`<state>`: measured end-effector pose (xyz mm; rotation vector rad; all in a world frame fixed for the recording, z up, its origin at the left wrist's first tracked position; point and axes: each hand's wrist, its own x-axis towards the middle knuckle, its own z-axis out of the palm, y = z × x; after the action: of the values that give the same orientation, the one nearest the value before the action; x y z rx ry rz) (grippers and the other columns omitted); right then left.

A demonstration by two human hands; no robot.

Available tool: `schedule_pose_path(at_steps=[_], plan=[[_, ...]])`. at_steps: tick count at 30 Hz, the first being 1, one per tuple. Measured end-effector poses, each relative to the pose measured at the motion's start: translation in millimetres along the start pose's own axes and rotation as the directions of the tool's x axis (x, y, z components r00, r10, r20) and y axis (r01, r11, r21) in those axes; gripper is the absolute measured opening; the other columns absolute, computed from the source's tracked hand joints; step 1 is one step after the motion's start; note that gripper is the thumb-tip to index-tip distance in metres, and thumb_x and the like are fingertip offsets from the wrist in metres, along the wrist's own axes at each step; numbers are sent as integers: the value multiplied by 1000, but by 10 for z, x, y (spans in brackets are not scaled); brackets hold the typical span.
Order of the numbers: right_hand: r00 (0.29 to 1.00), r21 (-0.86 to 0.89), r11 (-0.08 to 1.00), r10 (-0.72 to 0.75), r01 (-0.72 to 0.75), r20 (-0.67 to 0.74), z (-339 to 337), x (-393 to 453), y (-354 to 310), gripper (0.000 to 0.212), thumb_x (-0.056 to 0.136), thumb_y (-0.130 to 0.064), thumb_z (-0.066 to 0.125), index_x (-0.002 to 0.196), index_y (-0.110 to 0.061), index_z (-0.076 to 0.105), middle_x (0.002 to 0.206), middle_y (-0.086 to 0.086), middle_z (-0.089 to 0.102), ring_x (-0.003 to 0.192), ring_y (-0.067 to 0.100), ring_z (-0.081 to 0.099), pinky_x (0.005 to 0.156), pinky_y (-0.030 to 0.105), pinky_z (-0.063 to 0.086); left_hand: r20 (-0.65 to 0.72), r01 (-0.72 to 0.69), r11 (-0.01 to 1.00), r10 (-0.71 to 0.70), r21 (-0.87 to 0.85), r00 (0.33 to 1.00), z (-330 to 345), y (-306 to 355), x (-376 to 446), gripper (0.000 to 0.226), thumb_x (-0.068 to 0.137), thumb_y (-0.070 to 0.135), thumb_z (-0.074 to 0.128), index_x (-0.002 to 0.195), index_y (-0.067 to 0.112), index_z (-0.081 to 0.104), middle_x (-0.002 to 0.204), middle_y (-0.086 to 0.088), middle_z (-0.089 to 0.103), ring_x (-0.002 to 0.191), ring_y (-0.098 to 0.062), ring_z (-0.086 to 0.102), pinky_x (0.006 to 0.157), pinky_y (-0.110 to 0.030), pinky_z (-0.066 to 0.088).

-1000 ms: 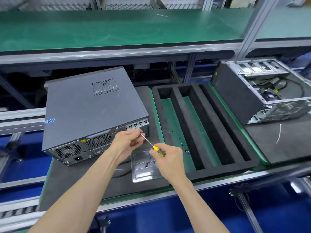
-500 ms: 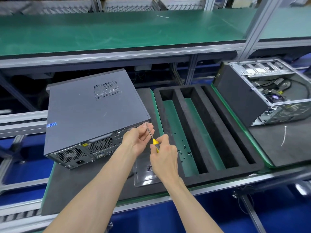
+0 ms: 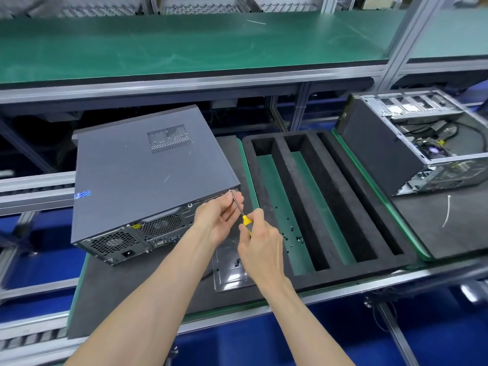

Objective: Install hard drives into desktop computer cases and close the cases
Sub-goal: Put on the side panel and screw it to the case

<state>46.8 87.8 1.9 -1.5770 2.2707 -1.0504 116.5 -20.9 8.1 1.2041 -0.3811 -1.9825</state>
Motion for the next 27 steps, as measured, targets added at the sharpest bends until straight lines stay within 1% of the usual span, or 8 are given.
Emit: schedule_pose_path(at_steps=[4,6,8,10,13,17,22,27], plan=[[998,11,999,43,-43,-43,17,12,-31,9,97,-14,61,99,-12,52,81,3,56,66,25,52,61,39,44,-20,-42,997,43,62,999,7,3,-53,11,96,2,62,99,-3,72,93,-13,77,81,-18,77,61,-27,60],[997,11,998,58,-58,-50,30,16,-37,7,98,-16,60,100,-11,56,84,3,58,68,24,53,63,38,43,-56,-235,916,267,326,962,-20,-7,-91,10,92,6,68,90,-1,75,81,-10,77,72,-17,75,63,-26,59],[997,-18,998,53,-54,-48,35,16,-39,10,101,-21,56,100,-11,58,82,2,59,67,23,54,62,36,40,111,-540,432,699,722,706,-113,41,-113,6,86,10,71,85,11,77,76,4,75,73,-8,70,70,-19,54],[998,-61,997,49,-51,-32,34,15,-37,18,104,-26,50,99,-11,59,80,2,61,65,24,55,60,36,41,487,-611,-172,778,773,397,-220,162,-63,19,81,4,72,95,16,75,93,7,73,93,-11,61,81,-19,44],[997,-140,988,71,-69,7,48,18,-32,29,107,-32,39,101,-12,59,81,2,63,68,25,57,61,39,44,700,-470,-520,561,713,442,-274,347,99,31,81,13,78,110,18,74,104,3,71,101,-27,59,90,-39,42],[992,-1,994,110,-111,-53,60,8,-65,12,98,-19,58,105,-8,56,88,5,61,72,27,55,64,38,39,743,-381,-638,550,669,382,-259,329,239,20,76,28,83,91,22,71,82,4,59,76,-26,54,72,-40,45],[981,48,991,130,-125,-147,43,-5,-87,12,91,-8,68,93,-5,57,79,6,60,60,22,47,59,33,35,747,-348,-660,589,665,309,-262,303,289,12,78,27,78,85,23,69,78,6,56,73,-22,49,69,-37,38],[996,-207,975,75,-83,-46,26,24,-72,38,108,-31,39,80,-9,53,66,11,61,57,33,58,54,33,30,753,-356,-664,574,657,320,-251,305,264,11,80,25,78,86,22,69,78,6,57,73,-23,51,71,-37,38]])
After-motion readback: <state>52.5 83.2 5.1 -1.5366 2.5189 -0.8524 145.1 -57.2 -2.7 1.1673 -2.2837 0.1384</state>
